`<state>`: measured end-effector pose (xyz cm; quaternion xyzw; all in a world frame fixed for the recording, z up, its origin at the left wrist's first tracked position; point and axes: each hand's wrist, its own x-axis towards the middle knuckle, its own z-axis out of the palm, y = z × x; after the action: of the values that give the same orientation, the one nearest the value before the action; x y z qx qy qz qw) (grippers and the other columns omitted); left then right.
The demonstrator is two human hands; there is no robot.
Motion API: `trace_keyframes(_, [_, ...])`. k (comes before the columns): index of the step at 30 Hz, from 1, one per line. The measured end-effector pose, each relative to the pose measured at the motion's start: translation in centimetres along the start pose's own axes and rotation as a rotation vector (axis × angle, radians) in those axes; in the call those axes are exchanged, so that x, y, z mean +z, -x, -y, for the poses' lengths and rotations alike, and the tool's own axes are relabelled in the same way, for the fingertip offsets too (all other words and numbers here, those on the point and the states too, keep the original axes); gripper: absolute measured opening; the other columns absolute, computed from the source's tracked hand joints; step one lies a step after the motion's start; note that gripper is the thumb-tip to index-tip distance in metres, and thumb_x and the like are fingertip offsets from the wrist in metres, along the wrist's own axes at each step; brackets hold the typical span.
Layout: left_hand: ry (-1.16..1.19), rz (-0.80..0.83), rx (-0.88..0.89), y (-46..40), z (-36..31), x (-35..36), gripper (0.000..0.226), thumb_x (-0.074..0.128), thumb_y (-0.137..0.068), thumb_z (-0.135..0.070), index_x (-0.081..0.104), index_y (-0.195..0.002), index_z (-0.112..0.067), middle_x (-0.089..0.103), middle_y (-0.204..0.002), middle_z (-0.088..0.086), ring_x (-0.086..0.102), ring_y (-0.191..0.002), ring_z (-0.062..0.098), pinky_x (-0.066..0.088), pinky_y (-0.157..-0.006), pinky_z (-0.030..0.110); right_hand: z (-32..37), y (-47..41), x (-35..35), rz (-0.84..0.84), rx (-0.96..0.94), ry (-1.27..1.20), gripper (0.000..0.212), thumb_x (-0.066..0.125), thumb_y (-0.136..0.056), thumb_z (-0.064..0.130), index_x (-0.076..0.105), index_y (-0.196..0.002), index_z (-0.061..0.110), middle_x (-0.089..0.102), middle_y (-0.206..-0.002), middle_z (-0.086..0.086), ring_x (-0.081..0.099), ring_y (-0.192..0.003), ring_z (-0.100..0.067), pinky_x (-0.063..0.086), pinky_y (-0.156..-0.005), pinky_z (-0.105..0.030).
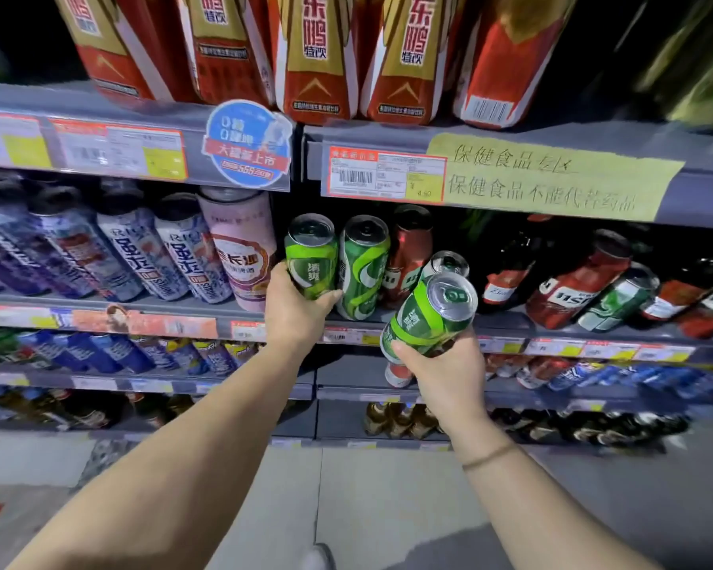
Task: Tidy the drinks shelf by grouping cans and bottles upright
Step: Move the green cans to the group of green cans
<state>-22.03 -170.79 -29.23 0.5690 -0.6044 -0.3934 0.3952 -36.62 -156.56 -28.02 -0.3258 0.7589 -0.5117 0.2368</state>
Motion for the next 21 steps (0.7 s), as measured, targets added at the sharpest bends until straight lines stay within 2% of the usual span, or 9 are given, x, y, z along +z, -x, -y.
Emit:
trace_keyframes(2, [-0.001,0.003,0.015,0.0,0.1,0.6,0.064,0.091,-0.065,-0.019,0.047,-0.111,-0.017,0.058,-0.104,-0.007,0.058,-0.097,0.009,0.045,-0.082,0.018,-0.2,0.1,0.1,-0.016,-0.005,-0.003,0.052,0.089,-0.063,0.017,0.062,-0.108,0.021,0.069,-0.090,0.018,0.063,-0.080,0.013,0.045,-0.068,-0.004])
trace_keyframes(5, [-0.021,-0.026,0.015,0.3,0.3,1.5,0.078,0.094,-0.058,-0.026,0.041,-0.116,-0.018,0.052,-0.108,-0.005,0.053,-0.106,0.015,0.044,-0.089,0.027,-0.8,0.4,0.1,-0.027,-0.018,-0.003,0.049,0.088,-0.063,0.015,0.063,-0.104,0.023,0.070,-0.089,0.017,0.065,-0.082,0.008,0.048,-0.072,-0.009])
trace_keyframes(10, [0.004,0.025,-0.007,0.5,0.8,2.2,0.079,0.093,-0.061,-0.031,0.032,-0.111,-0.026,0.050,-0.113,-0.008,0.049,-0.106,0.012,0.041,-0.093,0.027,-1.9,0.3,0.2,-0.035,-0.001,0.002,0.046,0.088,-0.062,0.022,0.064,-0.101,0.024,0.070,-0.087,0.019,0.066,-0.083,0.005,0.050,-0.075,-0.020])
trace_keyframes(14, [0.028,0.105,-0.047,0.1,1.0,2.5,0.081,0.093,-0.060,-0.031,0.036,-0.117,-0.018,0.052,-0.118,-0.006,0.050,-0.113,0.012,0.042,-0.100,0.029,-2.8,-0.1,0.3,-0.047,0.014,-0.004,0.053,0.088,-0.061,0.025,0.063,-0.107,0.024,0.073,-0.094,0.013,0.068,-0.090,-0.004,0.055,-0.085,-0.031])
trace_keyframes(17, [0.001,0.181,-0.034,-0.4,1.4,3.0,0.093,0.093,-0.057,-0.038,0.037,-0.127,-0.011,0.053,-0.127,-0.001,0.050,-0.120,0.015,0.043,-0.106,0.036,-3.1,-0.4,0.4,-0.035,0.009,0.018,0.051,0.088,-0.062,0.026,0.064,-0.107,0.023,0.073,-0.094,0.013,0.068,-0.089,-0.004,0.055,-0.084,-0.031])
trace_keyframes(19, [-0.018,0.230,-0.016,-0.3,1.3,3.3,0.096,0.093,-0.058,-0.039,0.035,-0.130,-0.012,0.049,-0.128,-0.004,0.046,-0.123,0.013,0.038,-0.108,0.031,-3.2,-0.6,0.4,-0.028,0.013,0.026,0.050,0.088,-0.061,0.027,0.064,-0.105,0.022,0.073,-0.092,0.013,0.068,-0.088,-0.004,0.055,-0.083,-0.031])
trace_keyframes(21, [-0.037,0.259,-0.001,-0.2,1.4,3.6,0.109,0.092,-0.060,-0.039,0.026,-0.143,-0.012,0.042,-0.136,-0.004,0.037,-0.132,0.012,0.029,-0.108,0.022,-3.1,-0.9,0.4,-0.025,0.019,0.023,0.049,0.088,-0.060,0.029,0.065,-0.103,0.022,0.073,-0.091,0.012,0.069,-0.086,-0.004,0.056,-0.081,-0.031])
